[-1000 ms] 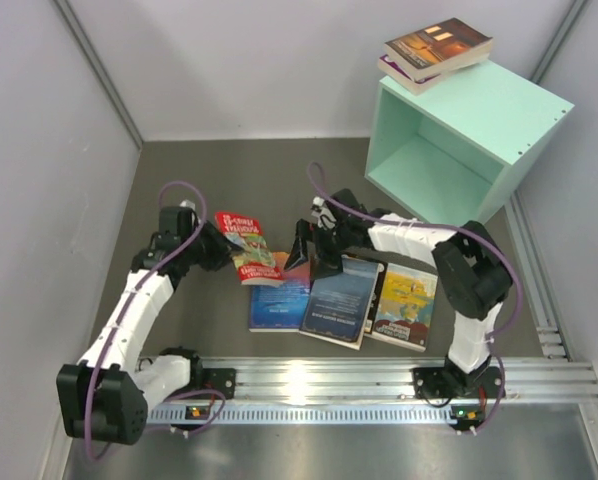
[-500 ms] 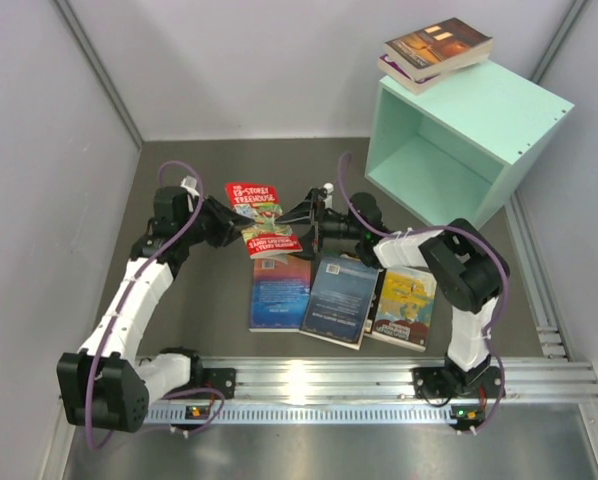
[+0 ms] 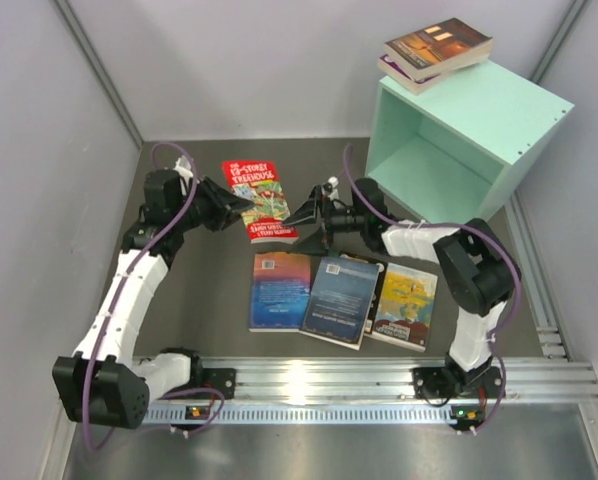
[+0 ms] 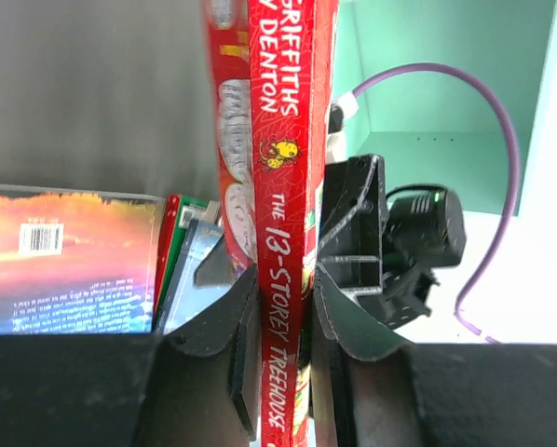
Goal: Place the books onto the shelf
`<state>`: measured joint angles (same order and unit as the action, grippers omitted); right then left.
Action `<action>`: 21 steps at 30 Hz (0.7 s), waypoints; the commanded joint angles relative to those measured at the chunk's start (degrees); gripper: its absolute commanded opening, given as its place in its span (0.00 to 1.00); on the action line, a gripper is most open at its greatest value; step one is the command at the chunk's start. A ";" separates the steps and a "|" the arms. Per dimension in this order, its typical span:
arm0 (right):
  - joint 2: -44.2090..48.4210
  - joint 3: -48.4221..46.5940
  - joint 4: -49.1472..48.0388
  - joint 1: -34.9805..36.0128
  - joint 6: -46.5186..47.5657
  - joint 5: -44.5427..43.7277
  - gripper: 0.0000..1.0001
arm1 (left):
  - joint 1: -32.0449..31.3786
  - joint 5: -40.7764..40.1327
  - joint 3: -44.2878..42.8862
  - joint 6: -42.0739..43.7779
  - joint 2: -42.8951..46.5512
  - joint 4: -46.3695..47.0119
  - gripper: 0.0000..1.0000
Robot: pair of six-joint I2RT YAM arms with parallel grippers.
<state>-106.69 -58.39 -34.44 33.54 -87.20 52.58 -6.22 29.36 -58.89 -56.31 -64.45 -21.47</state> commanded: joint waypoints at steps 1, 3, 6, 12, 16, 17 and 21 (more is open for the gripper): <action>3.07 -6.46 22.09 -2.69 18.26 0.51 1.00 | 0.33 1.84 -6.41 0.68 0.02 2.49 0.00; 2.46 -8.48 22.31 -3.30 18.12 0.86 1.00 | 0.33 2.71 -6.76 0.15 -0.15 3.19 0.00; 0.96 -11.30 19.60 -3.22 15.75 1.30 1.00 | 0.33 4.02 -5.19 -1.95 0.02 5.47 0.00; -4.21 -9.46 -21.94 -2.78 -13.05 -0.01 1.00 | 0.33 5.96 0.35 -7.66 1.34 13.11 0.00; -8.70 -10.52 -36.56 -2.34 -26.08 -1.77 1.00 | 0.33 7.28 3.25 -11.44 1.60 17.95 0.00; -8.97 -10.34 -37.97 -2.34 -27.14 -2.04 0.97 | 0.33 7.55 3.61 -11.62 1.60 18.39 0.00; -7.66 -8.76 -40.37 -2.60 -27.51 -2.57 0.42 | 0.42 8.60 3.44 -10.49 0.64 17.61 0.00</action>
<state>-116.29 -66.76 -62.70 30.48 -109.54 51.44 -5.98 34.83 -54.35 -65.82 -64.90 -11.81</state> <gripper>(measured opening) 0.549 0.266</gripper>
